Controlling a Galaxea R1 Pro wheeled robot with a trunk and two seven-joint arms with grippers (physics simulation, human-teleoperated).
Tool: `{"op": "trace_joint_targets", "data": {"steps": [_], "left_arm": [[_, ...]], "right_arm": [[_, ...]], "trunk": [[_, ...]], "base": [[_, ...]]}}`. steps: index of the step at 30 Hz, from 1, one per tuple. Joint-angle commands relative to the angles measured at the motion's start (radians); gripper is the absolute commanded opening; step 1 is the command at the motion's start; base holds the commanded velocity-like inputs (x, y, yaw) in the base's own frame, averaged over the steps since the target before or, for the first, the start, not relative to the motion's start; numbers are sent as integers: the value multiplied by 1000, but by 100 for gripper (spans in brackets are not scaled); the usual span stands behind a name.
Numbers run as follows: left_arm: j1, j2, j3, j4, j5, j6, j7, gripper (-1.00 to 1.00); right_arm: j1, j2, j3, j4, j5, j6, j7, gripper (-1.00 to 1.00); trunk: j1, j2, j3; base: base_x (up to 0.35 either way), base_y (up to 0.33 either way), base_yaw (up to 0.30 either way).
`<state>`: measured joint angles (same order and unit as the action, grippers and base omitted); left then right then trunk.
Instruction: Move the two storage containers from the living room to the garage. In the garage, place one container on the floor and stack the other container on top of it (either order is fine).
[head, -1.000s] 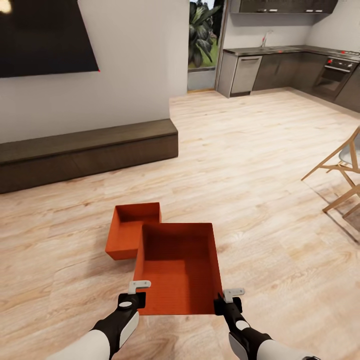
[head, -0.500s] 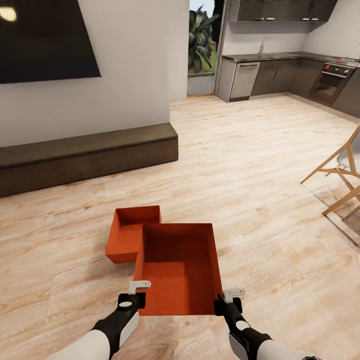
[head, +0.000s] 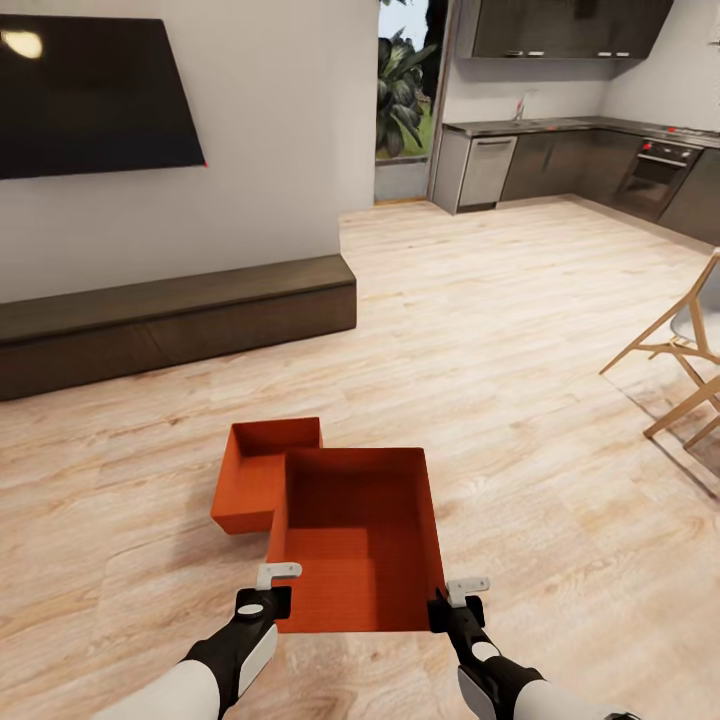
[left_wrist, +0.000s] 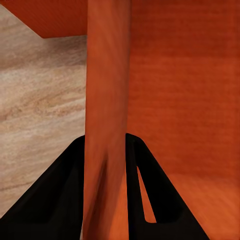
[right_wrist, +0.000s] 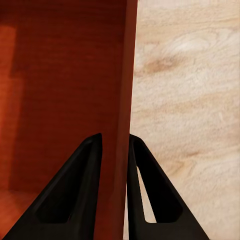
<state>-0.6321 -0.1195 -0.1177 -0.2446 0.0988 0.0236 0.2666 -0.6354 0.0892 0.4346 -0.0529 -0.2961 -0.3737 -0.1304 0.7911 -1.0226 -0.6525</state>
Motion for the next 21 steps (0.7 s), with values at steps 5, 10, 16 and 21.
{"op": "trace_joint_targets", "data": {"steps": [5,10,16,21], "left_arm": [[0,1,-2,4,16,4,19,-100],[0,1,-3,4,15,4,19,-100],[0,1,-3,4,15,4,19,-100],[0,2,-3,4,15,4,19,-100]], "right_arm": [[-1,0,0,-1,-18,-14,-5,-100],[-1,0,0,-1,-18,-14,-5,-100],[-1,0,0,-1,-18,-14,-5,-100],[-1,0,0,-1,-19,-14,-5,-100]], "trunk": [[0,0,7],[0,0,15],[0,0,25],[0,0,33]], "base": [[0,0,0],[0,0,0],[0,0,0],[0,0,0]]}}
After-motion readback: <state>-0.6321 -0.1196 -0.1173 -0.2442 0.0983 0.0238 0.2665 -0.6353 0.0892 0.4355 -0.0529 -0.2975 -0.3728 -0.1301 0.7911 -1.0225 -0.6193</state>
